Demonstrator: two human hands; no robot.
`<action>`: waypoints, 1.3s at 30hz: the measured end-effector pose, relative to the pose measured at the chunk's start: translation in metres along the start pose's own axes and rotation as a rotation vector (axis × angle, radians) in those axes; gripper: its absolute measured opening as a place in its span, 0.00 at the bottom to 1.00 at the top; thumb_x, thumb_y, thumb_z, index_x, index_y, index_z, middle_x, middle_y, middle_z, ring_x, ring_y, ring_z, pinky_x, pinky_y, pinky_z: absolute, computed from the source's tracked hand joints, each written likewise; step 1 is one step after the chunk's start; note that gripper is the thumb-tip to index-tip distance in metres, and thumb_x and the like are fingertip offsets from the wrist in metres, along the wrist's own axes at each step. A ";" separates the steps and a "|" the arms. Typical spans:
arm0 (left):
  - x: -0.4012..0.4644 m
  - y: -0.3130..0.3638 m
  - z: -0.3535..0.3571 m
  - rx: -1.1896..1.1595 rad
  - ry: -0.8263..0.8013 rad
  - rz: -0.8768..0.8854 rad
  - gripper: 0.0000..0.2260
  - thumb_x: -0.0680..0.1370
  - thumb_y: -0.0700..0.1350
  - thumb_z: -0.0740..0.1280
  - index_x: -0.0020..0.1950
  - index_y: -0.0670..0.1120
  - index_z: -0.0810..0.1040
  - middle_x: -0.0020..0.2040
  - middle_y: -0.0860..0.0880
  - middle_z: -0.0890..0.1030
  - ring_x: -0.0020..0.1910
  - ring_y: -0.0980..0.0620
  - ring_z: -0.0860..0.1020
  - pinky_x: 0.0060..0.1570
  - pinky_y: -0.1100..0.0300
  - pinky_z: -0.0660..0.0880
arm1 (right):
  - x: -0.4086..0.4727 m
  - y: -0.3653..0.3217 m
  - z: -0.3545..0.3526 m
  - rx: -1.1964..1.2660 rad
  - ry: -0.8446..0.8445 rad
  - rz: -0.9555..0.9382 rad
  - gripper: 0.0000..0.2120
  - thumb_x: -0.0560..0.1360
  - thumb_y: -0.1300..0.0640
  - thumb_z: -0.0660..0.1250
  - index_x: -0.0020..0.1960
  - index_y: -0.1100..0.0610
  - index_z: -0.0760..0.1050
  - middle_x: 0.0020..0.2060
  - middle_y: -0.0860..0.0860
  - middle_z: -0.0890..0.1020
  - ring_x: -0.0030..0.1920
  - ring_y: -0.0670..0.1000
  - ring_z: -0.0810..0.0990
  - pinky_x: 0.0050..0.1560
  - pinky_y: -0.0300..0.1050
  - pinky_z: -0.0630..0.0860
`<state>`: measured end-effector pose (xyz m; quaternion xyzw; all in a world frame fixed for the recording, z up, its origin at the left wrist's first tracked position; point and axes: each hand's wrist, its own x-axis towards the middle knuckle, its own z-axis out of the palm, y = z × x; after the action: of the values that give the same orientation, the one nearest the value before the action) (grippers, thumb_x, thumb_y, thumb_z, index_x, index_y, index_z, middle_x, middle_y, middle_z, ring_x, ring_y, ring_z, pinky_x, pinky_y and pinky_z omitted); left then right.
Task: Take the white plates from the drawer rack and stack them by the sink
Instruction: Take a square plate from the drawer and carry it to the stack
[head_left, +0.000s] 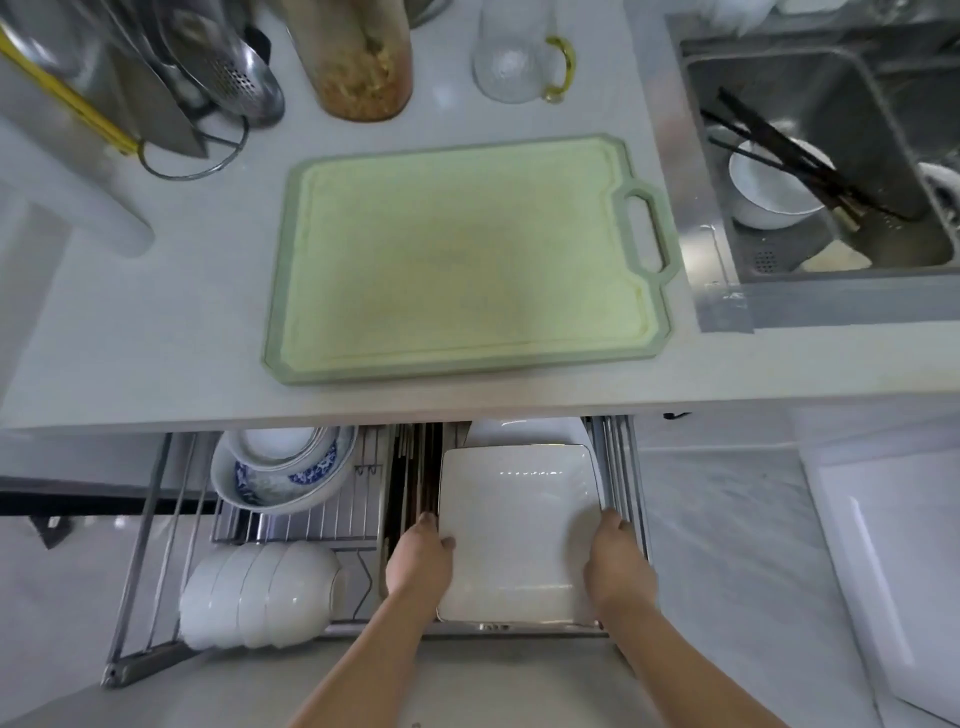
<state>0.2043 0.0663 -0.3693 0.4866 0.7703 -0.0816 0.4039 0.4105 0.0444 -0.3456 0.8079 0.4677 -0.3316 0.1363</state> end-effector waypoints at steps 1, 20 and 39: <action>-0.004 0.002 -0.004 -0.009 -0.001 0.006 0.17 0.79 0.46 0.60 0.67 0.43 0.67 0.58 0.45 0.78 0.50 0.48 0.79 0.47 0.55 0.76 | -0.004 0.000 -0.006 0.003 0.010 -0.003 0.23 0.75 0.70 0.54 0.69 0.60 0.59 0.65 0.56 0.71 0.60 0.57 0.78 0.55 0.50 0.75; -0.133 0.045 -0.063 -0.185 0.014 0.172 0.03 0.79 0.41 0.60 0.50 0.45 0.66 0.38 0.53 0.73 0.33 0.58 0.73 0.27 0.67 0.66 | -0.098 0.051 -0.105 0.264 0.081 -0.137 0.19 0.74 0.68 0.50 0.62 0.56 0.65 0.58 0.54 0.74 0.55 0.57 0.76 0.49 0.47 0.71; -0.264 0.270 0.020 -0.394 0.154 0.529 0.08 0.73 0.40 0.67 0.38 0.47 0.70 0.32 0.54 0.69 0.34 0.52 0.69 0.31 0.63 0.63 | -0.124 0.298 -0.247 0.607 0.427 -0.140 0.15 0.75 0.65 0.57 0.60 0.57 0.72 0.48 0.55 0.78 0.46 0.55 0.76 0.39 0.45 0.69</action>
<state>0.4880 0.0138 -0.1258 0.5869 0.6464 0.2135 0.4382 0.7215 -0.0637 -0.1072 0.8285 0.4201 -0.2879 -0.2330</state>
